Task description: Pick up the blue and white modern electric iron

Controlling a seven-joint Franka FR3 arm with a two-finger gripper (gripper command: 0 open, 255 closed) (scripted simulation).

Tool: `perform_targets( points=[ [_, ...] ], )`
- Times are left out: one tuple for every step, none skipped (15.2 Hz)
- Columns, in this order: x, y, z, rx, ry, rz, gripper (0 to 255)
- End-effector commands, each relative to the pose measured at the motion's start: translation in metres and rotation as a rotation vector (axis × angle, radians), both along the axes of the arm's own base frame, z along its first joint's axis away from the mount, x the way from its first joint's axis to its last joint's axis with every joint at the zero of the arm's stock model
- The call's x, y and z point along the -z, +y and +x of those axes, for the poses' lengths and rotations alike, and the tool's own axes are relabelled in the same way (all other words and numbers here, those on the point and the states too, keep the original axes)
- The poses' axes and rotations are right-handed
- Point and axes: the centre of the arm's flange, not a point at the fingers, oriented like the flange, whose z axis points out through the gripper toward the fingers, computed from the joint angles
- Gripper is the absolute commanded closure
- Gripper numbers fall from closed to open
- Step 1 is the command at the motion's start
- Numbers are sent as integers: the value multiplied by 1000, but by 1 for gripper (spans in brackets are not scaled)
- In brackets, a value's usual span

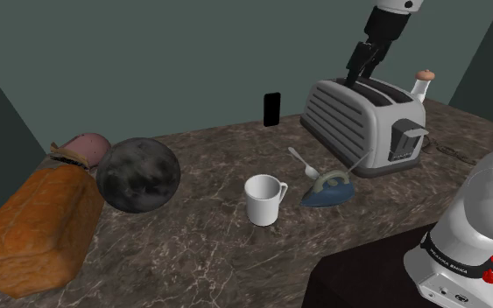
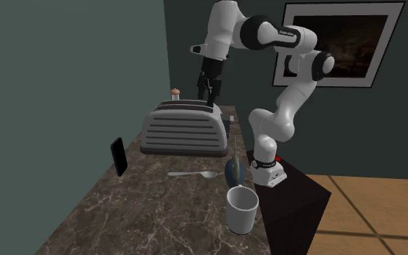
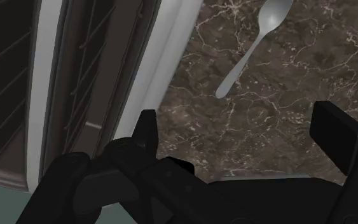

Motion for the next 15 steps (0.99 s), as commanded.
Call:
perform_targets(
  points=[
    [0,0,0,0,0,0,0],
    [8,12,0,-47,2,-17,0],
    [16,23,-1,-94,5,-35,0],
    [24,35,-2,-141,7,-52,0],
    [32,46,-4,-189,10,-70,0],
    [41,56,-6,-236,12,-87,0],
    [49,67,-9,-283,14,-105,0],
    [58,77,-12,-330,17,-122,0],
    [67,87,-16,-377,19,-140,0],
    [76,97,-20,-424,21,-157,0],
    [86,106,-25,-471,24,-174,0],
    [95,115,-30,-519,26,-192,0],
    [105,124,-36,-566,29,-209,0],
    [115,132,-42,-613,31,-227,0],
    [125,139,-48,-660,33,-244,0]
  ],
)
